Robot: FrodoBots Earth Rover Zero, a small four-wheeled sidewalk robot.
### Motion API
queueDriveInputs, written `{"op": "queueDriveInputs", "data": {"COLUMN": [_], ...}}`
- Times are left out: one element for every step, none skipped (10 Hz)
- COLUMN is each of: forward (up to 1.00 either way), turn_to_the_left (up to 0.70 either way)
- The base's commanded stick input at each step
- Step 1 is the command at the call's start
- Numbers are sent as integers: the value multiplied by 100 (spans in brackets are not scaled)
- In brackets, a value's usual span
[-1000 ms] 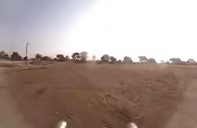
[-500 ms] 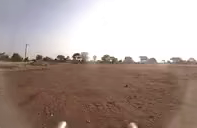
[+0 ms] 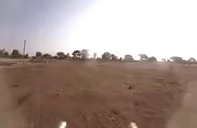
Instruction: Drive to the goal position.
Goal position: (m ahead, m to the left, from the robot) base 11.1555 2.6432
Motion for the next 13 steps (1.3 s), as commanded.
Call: {"op": "queueDriveInputs", "data": {"forward": [70,70,70,70,70,70,70,70,70,70,70,70,70], "turn_to_the_left": [0,0,0,0,0,0,0,0,0,0,0,0,0]}}
